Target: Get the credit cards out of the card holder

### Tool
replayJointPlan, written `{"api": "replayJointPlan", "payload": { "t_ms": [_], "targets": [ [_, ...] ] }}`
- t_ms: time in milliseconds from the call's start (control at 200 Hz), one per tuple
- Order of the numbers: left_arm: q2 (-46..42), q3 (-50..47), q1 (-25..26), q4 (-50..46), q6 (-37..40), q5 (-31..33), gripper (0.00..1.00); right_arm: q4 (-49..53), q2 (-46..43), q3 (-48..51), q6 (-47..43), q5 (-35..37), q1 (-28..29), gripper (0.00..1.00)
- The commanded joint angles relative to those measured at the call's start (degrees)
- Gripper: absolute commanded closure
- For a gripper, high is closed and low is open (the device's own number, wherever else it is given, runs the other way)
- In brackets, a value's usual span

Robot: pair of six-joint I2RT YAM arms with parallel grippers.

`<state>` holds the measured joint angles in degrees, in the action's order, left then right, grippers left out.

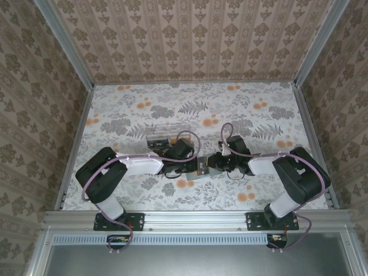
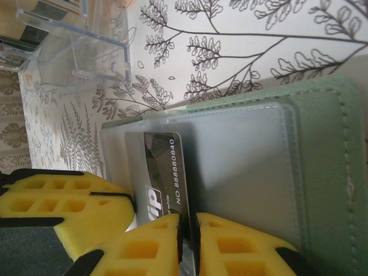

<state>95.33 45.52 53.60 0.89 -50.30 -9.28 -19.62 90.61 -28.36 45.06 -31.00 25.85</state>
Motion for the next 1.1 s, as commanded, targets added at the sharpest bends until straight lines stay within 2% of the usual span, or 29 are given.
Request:
{"api": "replayJointPlan", "payload": {
  "t_ms": [0, 110, 265, 605, 825, 945, 1030, 1095],
  "targets": [
    [2.0, -0.2, 0.4, -1.4, 0.1, -0.7, 0.98, -2.5, 1.5, 0.7, 0.5, -2.4, -0.2, 0.81],
    [2.0, -0.4, 0.5, -1.2, 0.1, -0.8, 0.98, -3.4, 2.1, 0.8, 0.9, -3.1, -0.2, 0.83],
    [1.8, -0.3, 0.5, -1.4, 0.2, -0.7, 0.98, -2.9, 1.5, 1.1, 0.8, -2.3, -0.3, 1.00],
    [0.1, -1.8, -0.1, -1.9, 0.5, 0.0, 0.98, 1.7, -4.1, 3.5, -2.0, -2.1, -6.3, 1.00],
    [-0.7, -1.8, -0.2, -1.8, 1.0, -0.2, 0.98, 6.9, -10.5, 4.5, -4.2, -2.1, -10.7, 1.00],
    [-2.4, -1.4, -0.2, -1.3, 1.3, -0.7, 0.97, 11.9, -17.6, 4.0, -5.9, -0.9, -11.0, 1.00],
    [-4.9, -0.8, -0.2, -2.0, 2.1, -0.1, 0.91, 16.5, -22.6, 3.0, -7.5, 0.7, -11.1, 1.00],
    [-7.6, -0.4, -0.2, -3.1, 2.8, 1.1, 0.81, 19.6, -26.3, 2.2, -8.9, 2.0, -10.9, 1.00]
  ]
}}
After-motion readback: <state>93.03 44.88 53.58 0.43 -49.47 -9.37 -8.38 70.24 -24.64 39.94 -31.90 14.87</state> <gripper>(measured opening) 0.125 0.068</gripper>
